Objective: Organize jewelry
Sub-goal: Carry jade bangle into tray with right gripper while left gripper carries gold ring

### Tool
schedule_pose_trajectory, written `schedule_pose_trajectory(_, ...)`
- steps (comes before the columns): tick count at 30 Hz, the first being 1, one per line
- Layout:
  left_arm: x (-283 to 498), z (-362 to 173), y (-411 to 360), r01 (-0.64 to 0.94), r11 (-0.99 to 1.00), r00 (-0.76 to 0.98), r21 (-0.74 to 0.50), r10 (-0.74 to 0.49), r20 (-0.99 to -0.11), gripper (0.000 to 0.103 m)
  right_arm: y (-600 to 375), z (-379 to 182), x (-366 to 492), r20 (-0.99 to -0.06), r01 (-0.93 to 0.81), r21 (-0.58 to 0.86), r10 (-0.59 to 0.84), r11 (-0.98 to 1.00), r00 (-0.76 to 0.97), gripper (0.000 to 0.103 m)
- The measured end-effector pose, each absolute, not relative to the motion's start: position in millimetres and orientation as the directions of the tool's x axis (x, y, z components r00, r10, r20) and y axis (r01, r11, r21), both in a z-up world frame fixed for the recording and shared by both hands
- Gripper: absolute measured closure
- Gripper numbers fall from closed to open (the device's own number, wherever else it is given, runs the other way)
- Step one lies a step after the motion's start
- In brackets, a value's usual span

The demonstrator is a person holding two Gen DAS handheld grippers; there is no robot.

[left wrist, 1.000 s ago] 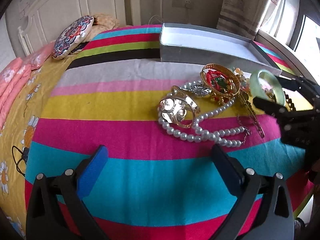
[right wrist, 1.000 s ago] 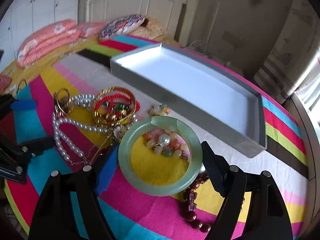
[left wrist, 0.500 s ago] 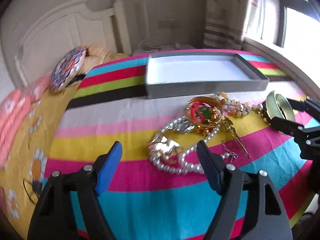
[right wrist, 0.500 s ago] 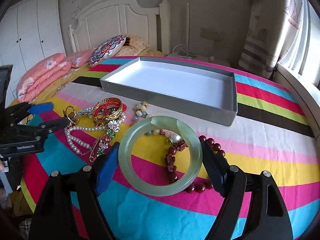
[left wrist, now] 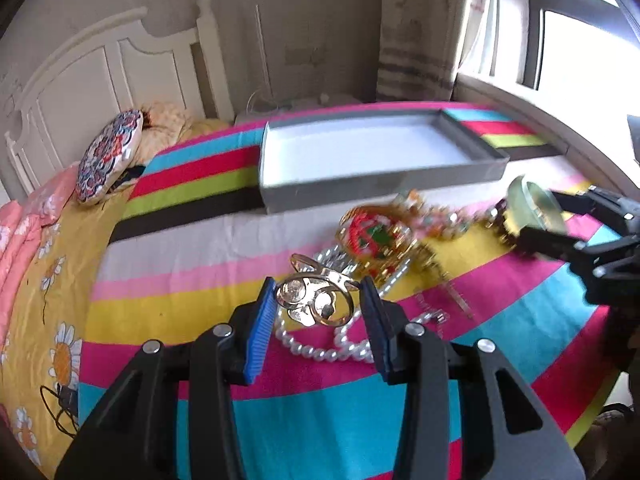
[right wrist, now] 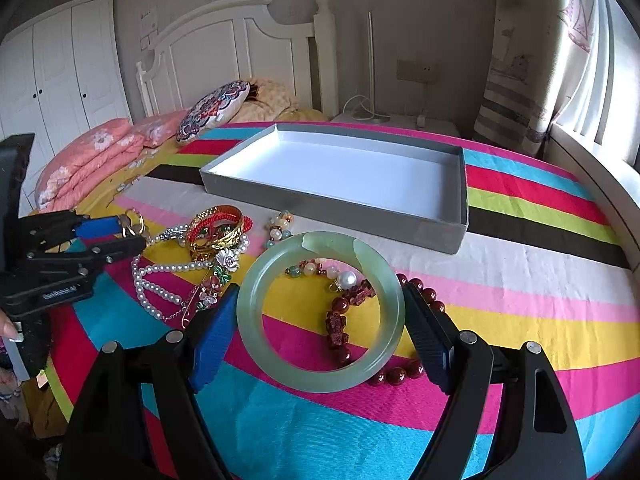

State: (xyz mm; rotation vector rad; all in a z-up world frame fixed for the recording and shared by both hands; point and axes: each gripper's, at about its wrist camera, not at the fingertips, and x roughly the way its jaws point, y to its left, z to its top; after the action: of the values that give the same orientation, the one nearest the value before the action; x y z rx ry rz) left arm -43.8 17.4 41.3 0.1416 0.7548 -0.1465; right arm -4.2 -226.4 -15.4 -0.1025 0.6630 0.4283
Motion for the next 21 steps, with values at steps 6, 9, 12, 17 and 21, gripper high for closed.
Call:
schedule_pose_trajectory(6,-29.5,69.3,11.0,0.207,0.977,0.733,0.050,-0.121,-0.670,0.062,-227.1,-8.0,4.0,-0.616,-0.424,0.054,0.364,0.904,0.699,0.026)
schedule_pose_trajectory(9,-12.7,81.0,4.6,0.212,0.975,0.739,0.063,-0.118,-0.664,0.061,-224.9,2.8,13.3,-0.610,-0.425,0.020,0.348,0.905,0.712,0.026)
schedule_pose_trajectory(12,11.8,87.9,-3.5,0.222,0.973,0.726,0.059,-0.125,-0.676,0.061,-222.3,14.0,31.2,-0.613,-0.422,-0.005,0.331,0.906,0.718,0.026)
schedule_pose_trajectory(17,59.6,87.5,-11.7,0.211,0.977,0.687,0.009,-0.142,-0.712,0.061,-221.5,22.4,76.7,-0.638,-0.393,0.018,0.314,0.919,0.703,0.026)
schedule_pose_trajectory(21,106.2,80.9,-13.9,0.176,0.984,0.644,-0.033,-0.141,-0.752,0.061,-219.0,18.7,118.8,-0.673,-0.364,0.039,0.294,0.931,0.679,0.026)
